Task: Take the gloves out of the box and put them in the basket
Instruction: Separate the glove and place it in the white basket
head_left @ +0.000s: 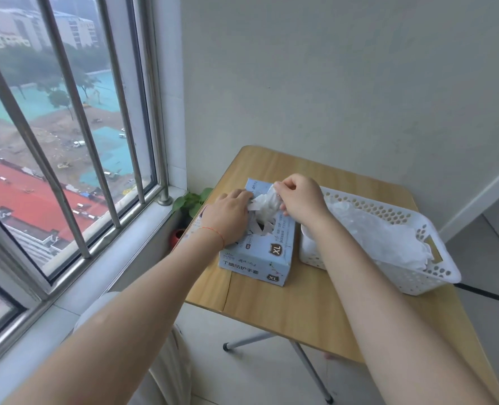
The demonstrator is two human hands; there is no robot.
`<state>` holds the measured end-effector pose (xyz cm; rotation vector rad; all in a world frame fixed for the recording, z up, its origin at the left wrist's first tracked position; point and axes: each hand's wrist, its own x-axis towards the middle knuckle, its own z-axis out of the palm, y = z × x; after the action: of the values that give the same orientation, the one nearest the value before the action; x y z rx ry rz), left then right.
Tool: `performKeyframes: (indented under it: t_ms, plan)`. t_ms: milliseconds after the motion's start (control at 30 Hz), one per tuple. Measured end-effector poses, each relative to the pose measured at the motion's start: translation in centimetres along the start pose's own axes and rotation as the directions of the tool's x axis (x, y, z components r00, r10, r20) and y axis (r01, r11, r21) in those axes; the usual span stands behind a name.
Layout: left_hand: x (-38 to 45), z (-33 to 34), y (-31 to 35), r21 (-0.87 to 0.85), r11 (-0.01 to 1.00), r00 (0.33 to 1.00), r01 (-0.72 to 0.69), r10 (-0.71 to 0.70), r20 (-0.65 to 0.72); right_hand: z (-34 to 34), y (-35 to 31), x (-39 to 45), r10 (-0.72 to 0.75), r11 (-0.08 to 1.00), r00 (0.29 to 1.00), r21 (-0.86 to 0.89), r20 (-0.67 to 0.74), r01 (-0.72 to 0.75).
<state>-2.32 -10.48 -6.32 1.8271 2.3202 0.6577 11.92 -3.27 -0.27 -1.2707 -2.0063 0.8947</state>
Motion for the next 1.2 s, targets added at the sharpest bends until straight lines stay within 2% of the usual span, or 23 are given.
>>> performKeyframes:
  t_ms: [133,233,333,467,500,633,767,900,967,1033,1100,1200]
  plan:
    - [-0.3,-0.2,0.2,0.024,1.000,1.000,0.005,-0.005,0.007,-0.5,-0.4,-0.6,-0.071,0.988,0.992,0.126,-0.103,0.084]
    - [-0.2,-0.3,0.2,0.025,1.000,1.000,0.012,-0.013,0.018,-1.3,-0.6,-0.7,-0.105,0.981,0.976,0.139,-0.189,0.132]
    - [0.2,-0.7,0.2,-0.063,0.998,0.999,0.015,-0.013,0.031,-1.9,-0.3,-0.7,-0.094,0.992,0.988,0.073,-0.119,0.103]
    - [0.1,-1.7,0.9,-0.335,0.942,0.986,0.016,-0.070,-0.150,-2.0,-0.2,-0.7,-0.038,0.995,0.998,0.091,-0.049,0.042]
    - [0.0,-1.9,1.3,-0.358,0.934,0.982,0.023,-0.088,-0.166,-2.0,-0.3,-0.8,-0.027,0.995,0.999,0.099,-0.047,0.032]
    - [0.1,-2.5,1.8,-0.159,0.982,0.994,0.102,-0.107,-0.022,-2.0,-0.7,-1.0,0.002,0.991,0.999,0.131,-0.050,0.005]
    - [0.5,-2.8,2.0,-0.109,0.984,0.990,0.138,-0.139,-0.008,-1.8,-0.7,-1.2,0.009,0.985,0.999,0.171,-0.034,-0.003]
    - [0.7,-2.8,2.0,-0.189,0.971,0.989,0.148,-0.145,0.030,-1.8,-0.5,-1.3,-0.008,0.990,0.999,0.139,-0.053,0.015]
    - [0.5,-2.8,2.2,-0.270,0.956,0.991,0.113,-0.128,-0.040,-2.0,-0.5,-1.2,-0.028,0.993,0.998,0.111,-0.063,0.035]
    - [0.5,-3.0,2.8,-0.355,0.935,0.993,0.013,-0.053,-0.103,-2.0,-0.6,-1.2,-0.058,0.994,0.998,0.087,-0.036,0.061]
    - [0.9,-3.5,3.7,-0.384,0.922,0.993,-0.051,0.006,-0.117,-2.1,-0.9,-1.2,-0.084,0.994,0.996,0.076,0.009,0.083]
    - [1.8,-3.9,4.3,-0.404,0.914,0.993,-0.044,-0.004,-0.117,-2.4,-1.1,-1.1,-0.089,0.990,0.996,0.109,-0.002,0.089]
